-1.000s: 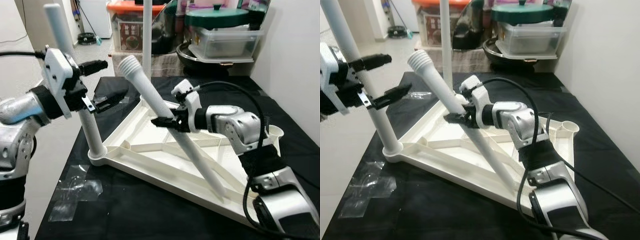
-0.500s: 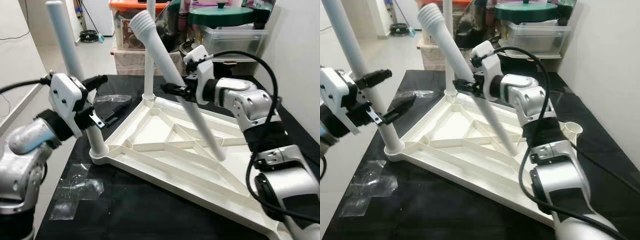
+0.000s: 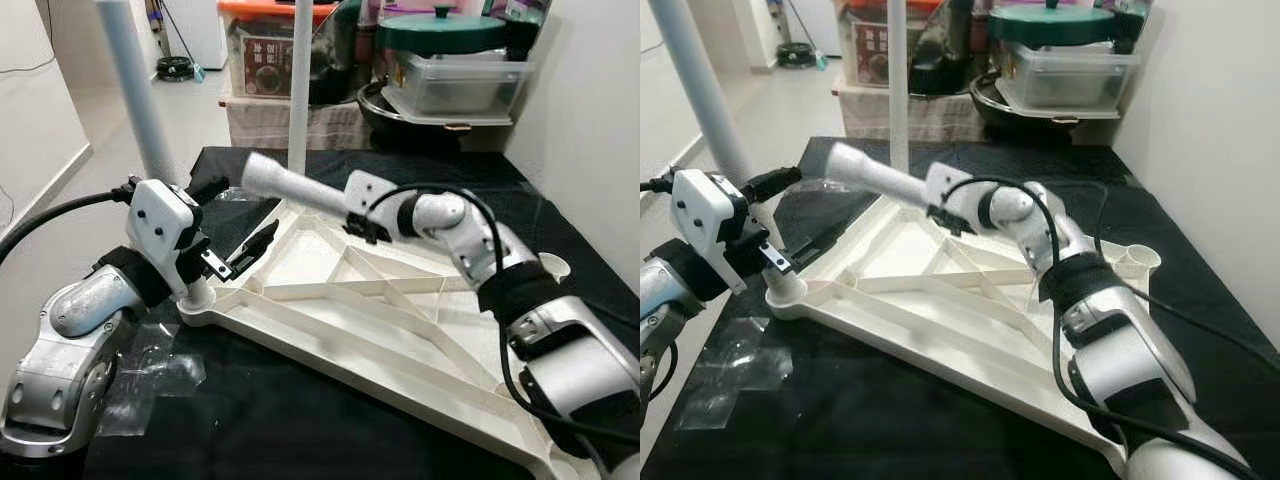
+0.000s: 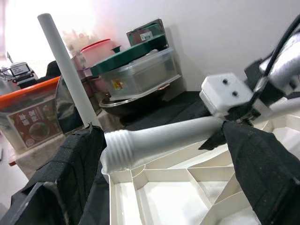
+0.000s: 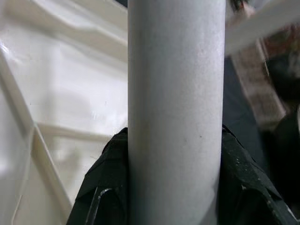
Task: Building children table
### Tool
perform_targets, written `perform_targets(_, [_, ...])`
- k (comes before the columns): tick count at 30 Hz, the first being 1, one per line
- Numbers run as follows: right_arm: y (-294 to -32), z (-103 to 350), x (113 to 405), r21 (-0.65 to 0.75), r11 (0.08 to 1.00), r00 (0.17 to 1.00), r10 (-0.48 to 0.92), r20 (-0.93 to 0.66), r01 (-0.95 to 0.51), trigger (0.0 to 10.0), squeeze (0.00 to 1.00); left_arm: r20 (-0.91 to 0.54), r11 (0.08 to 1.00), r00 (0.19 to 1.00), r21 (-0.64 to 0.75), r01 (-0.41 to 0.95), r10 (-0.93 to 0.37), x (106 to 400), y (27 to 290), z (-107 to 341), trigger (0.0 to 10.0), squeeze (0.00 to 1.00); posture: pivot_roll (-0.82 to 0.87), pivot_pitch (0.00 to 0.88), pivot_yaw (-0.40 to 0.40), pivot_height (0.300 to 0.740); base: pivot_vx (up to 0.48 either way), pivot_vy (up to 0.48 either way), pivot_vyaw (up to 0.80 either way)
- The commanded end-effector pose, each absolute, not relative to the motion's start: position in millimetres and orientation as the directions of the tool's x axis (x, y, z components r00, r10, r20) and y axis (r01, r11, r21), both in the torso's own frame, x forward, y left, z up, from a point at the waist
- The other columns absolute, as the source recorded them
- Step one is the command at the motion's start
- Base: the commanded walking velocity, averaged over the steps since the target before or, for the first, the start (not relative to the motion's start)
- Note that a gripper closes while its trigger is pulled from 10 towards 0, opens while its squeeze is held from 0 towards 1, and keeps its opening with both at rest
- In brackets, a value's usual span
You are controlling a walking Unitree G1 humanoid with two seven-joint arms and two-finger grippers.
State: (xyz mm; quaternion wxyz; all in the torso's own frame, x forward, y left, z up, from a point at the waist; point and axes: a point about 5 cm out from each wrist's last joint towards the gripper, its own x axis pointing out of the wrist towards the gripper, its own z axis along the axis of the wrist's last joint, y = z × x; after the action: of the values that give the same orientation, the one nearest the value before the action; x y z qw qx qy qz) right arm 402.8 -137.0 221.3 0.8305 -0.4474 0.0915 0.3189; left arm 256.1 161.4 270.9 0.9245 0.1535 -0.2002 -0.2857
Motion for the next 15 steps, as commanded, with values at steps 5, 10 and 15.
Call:
perform_targets(5, [-160, 184, 401, -0.648, 0.483, 0.808, 0.325, -0.491, -0.588, 0.0, 0.00, 0.254, 0.786, 0.766, 0.396, 0.474, -0.590, 255, 153, 261, 10.0, 0.00, 0.05, 0.000, -0.109, 0.740, 0.000, 0.000, 0.00])
perform_targets(10, [-160, 165, 395, -0.608, 0.486, 0.777, 0.351, -0.522, -0.628, 0.0, 0.00, 0.243, 0.787, 0.772, 0.395, 0.475, -0.588, 256, 151, 257, 10.0, 0.00, 0.05, 0.000, -0.108, 0.740, 0.000, 0.000, 0.00])
perform_targets(15, [-150, 139, 384, -0.580, 0.435, 0.725, 0.406, -0.557, -0.689, 0.0, 0.00, 0.241, 0.791, 0.777, 0.389, 0.472, -0.582, 258, 150, 256, 10.0, 0.00, 0.04, 0.000, -0.100, 0.740, 0.000, 0.000, 0.00])
